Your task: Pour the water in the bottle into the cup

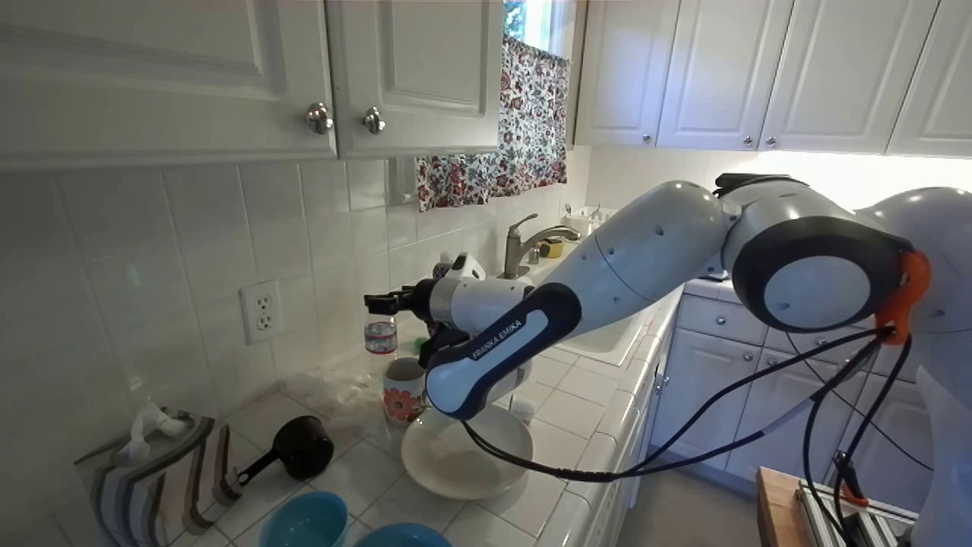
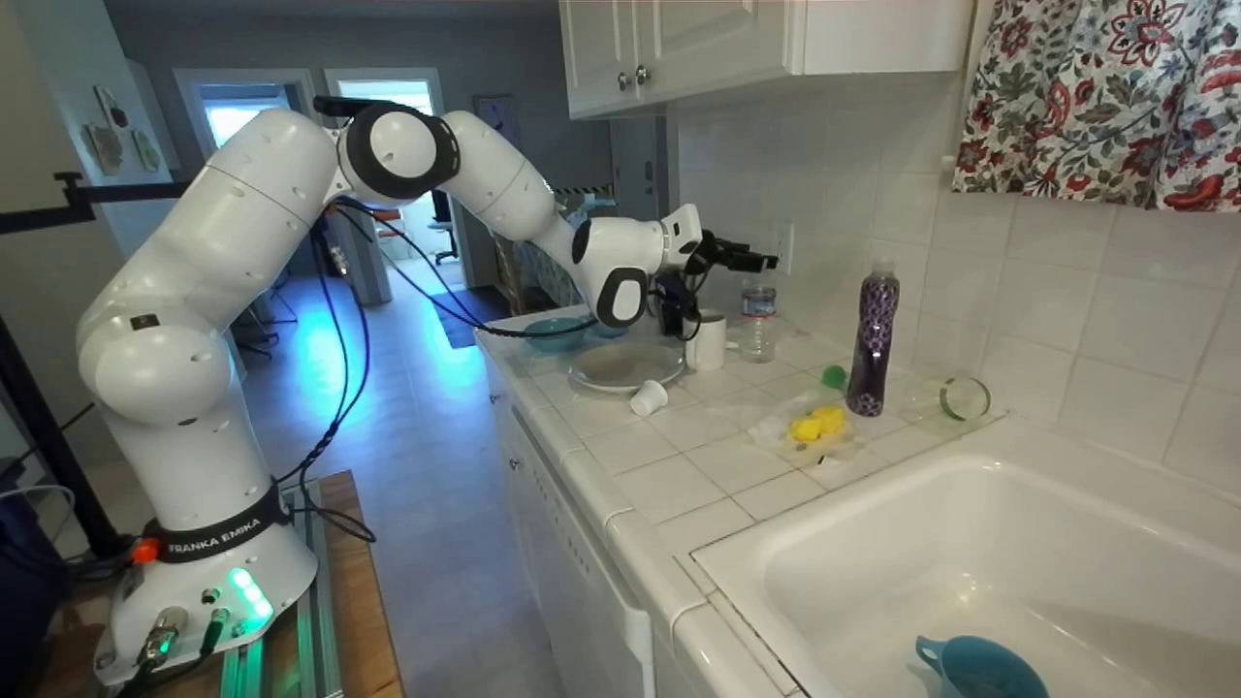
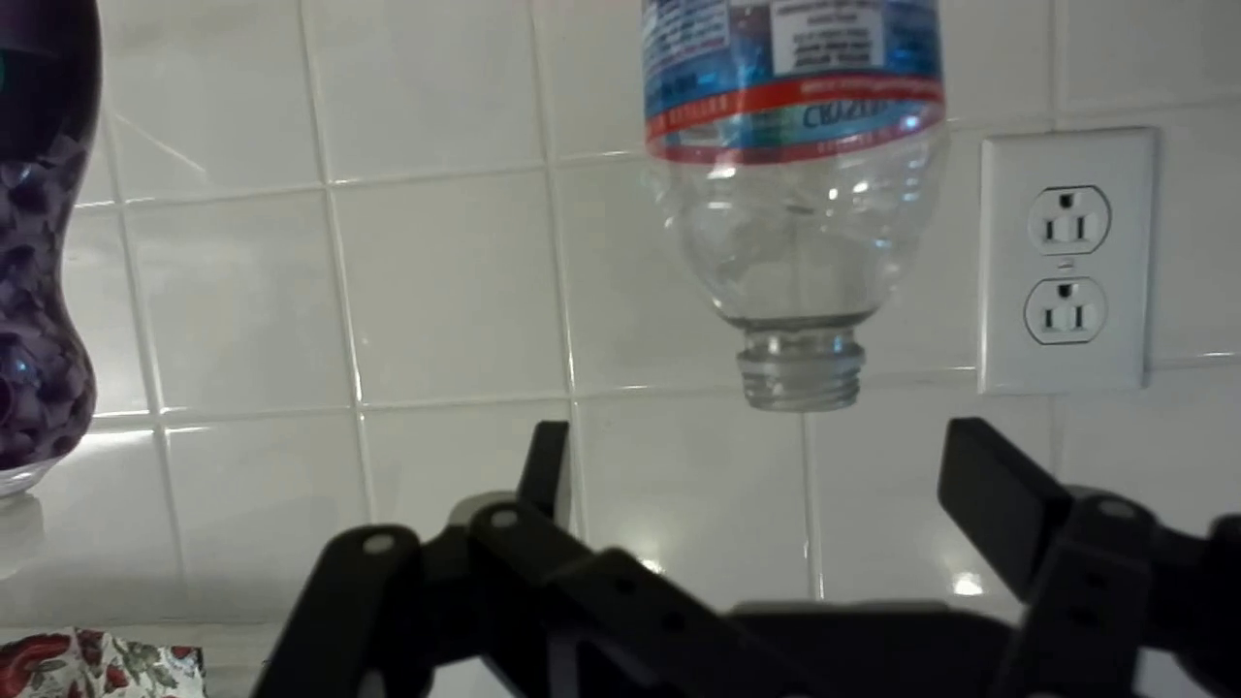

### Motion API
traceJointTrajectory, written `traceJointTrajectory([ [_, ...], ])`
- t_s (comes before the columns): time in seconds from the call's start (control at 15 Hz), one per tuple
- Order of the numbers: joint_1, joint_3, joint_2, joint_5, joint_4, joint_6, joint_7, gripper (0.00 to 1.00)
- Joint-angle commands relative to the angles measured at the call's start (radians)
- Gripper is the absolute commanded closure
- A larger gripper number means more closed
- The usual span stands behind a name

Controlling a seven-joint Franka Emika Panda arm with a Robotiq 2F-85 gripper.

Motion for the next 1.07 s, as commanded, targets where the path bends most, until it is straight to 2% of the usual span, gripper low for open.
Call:
traceJointTrajectory([
  [0.0,0.027,-0.032,0.049,0.067,0.067,-0.015,-0.032,0.13],
  [0.13,0.035,-0.041,0.060,0.079,0.073,-0.017,-0.034,0.14],
  [0.33,0.045,-0.052,0.071,0.083,0.077,-0.022,-0.035,0.26],
  [0.67,0.060,-0.065,0.084,0.082,0.078,-0.024,-0.033,0.31],
  [0.73,0.063,-0.068,0.086,0.083,0.079,-0.023,-0.033,0.39],
  [0.8,0.065,-0.070,0.088,0.082,0.080,-0.024,-0.032,0.43],
  [0.87,0.068,-0.073,0.090,0.084,0.081,-0.023,-0.032,0.55],
  [1.0,0.073,-0.079,0.093,0.084,0.082,-0.022,-0.032,0.71],
])
